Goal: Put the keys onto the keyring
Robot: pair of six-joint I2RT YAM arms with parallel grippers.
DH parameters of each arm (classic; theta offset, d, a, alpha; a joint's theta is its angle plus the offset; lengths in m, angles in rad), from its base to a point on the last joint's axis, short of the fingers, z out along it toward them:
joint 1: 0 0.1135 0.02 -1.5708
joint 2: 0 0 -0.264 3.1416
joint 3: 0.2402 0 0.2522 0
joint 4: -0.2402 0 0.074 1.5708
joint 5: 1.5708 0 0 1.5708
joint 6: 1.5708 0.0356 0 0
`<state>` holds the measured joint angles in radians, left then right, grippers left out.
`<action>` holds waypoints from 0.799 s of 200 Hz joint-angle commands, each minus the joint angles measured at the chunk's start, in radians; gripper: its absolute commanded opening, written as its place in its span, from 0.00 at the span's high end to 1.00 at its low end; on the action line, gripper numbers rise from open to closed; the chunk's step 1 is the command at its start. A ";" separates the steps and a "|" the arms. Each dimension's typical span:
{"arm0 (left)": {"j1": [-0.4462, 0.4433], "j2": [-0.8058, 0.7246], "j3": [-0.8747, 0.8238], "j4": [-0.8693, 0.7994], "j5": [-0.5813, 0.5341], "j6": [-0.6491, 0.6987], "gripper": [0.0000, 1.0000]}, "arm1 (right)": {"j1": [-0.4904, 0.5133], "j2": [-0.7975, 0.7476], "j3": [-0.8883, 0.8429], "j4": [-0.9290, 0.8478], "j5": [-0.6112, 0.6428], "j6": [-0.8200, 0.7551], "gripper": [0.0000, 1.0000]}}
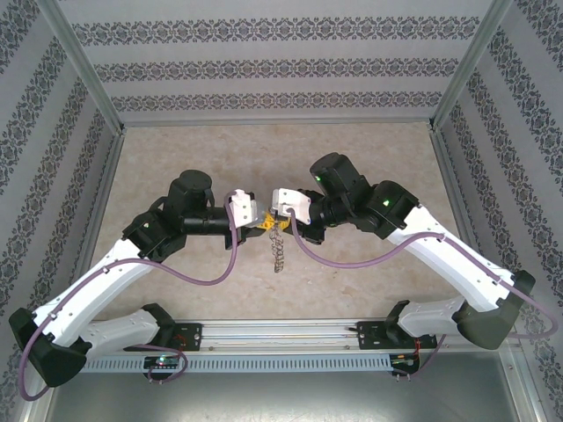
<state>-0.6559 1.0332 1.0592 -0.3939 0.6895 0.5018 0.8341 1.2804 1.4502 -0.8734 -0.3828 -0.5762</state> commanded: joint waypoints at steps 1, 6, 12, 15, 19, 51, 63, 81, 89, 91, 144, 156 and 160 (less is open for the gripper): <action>-0.013 -0.038 -0.034 0.108 0.045 -0.060 1.00 | 0.011 -0.054 -0.013 0.086 -0.031 0.015 0.88; -0.014 -0.043 -0.040 0.127 0.052 -0.073 1.00 | 0.011 -0.064 -0.027 0.100 -0.036 0.022 0.85; -0.013 -0.051 -0.045 0.152 0.061 -0.091 1.00 | 0.011 -0.074 -0.042 0.119 -0.039 0.032 0.82; -0.013 -0.054 -0.050 0.166 0.063 -0.101 1.00 | 0.011 -0.079 -0.049 0.126 -0.040 0.037 0.81; -0.012 -0.061 -0.057 0.189 0.068 -0.118 1.00 | 0.012 -0.086 -0.058 0.135 -0.044 0.045 0.81; -0.010 -0.093 -0.117 0.372 0.137 -0.236 1.00 | 0.010 -0.129 -0.118 0.197 -0.056 0.089 0.80; -0.011 -0.100 -0.131 0.411 0.147 -0.264 1.00 | 0.010 -0.139 -0.130 0.209 -0.068 0.096 0.81; -0.010 -0.110 -0.144 0.449 0.153 -0.289 1.00 | 0.010 -0.148 -0.138 0.216 -0.082 0.098 0.81; -0.010 -0.112 -0.150 0.469 0.155 -0.303 1.00 | 0.010 -0.150 -0.141 0.220 -0.081 0.100 0.82; -0.011 -0.114 -0.152 0.474 0.156 -0.308 1.00 | 0.008 -0.151 -0.142 0.220 -0.082 0.099 0.83; -0.010 -0.104 -0.146 0.429 0.146 -0.283 1.00 | 0.007 -0.164 -0.139 0.221 -0.057 0.084 1.00; -0.011 -0.098 -0.123 0.334 0.112 -0.223 1.00 | 0.007 -0.161 -0.123 0.207 -0.042 0.071 1.00; -0.013 -0.095 -0.113 0.295 0.099 -0.198 0.97 | 0.007 -0.155 -0.112 0.194 -0.040 0.061 1.00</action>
<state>-0.6548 0.9386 0.8906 -0.0048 0.8009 0.2245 0.8356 1.1271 1.3170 -0.6846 -0.4454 -0.4892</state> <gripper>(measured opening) 0.060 0.045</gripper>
